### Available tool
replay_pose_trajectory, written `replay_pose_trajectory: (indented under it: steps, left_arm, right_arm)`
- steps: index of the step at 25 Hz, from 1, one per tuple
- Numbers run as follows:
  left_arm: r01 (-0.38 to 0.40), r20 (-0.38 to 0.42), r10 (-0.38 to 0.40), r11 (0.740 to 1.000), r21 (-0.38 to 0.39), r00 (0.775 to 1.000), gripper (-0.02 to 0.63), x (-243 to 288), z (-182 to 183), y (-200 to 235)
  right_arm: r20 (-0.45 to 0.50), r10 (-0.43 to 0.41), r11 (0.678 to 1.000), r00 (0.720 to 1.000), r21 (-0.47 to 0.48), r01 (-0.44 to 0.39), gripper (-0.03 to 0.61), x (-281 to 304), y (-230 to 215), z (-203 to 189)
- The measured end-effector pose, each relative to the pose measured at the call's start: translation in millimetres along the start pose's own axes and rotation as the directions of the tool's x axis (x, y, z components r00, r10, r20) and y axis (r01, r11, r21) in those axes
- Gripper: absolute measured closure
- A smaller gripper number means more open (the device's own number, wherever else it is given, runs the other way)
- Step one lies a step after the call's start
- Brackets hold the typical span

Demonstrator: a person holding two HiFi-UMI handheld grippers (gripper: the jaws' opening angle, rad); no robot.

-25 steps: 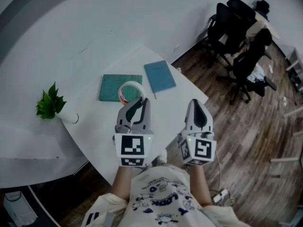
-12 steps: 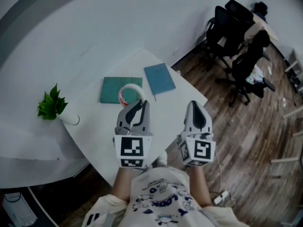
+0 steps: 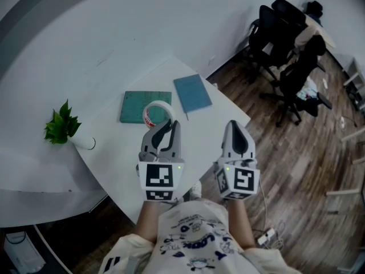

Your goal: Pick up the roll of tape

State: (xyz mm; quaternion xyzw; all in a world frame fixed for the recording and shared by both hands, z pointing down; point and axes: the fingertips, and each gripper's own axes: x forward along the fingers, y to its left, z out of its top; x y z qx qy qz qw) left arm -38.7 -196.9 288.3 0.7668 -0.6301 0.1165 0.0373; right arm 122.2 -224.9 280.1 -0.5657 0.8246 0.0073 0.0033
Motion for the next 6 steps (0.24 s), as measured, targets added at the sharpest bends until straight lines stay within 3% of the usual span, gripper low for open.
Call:
replay_pose_trajectory:
  steps: [6]
  left_arm:
    - [0.004,-0.005,-0.004,1.0,-0.001,1.0,0.575,2.3,-2.9,0.8]
  right_arm:
    - [-0.006,-0.014,1.0,1.0,0.018,0.015,0.578,1.9,-1.8,-3.2]
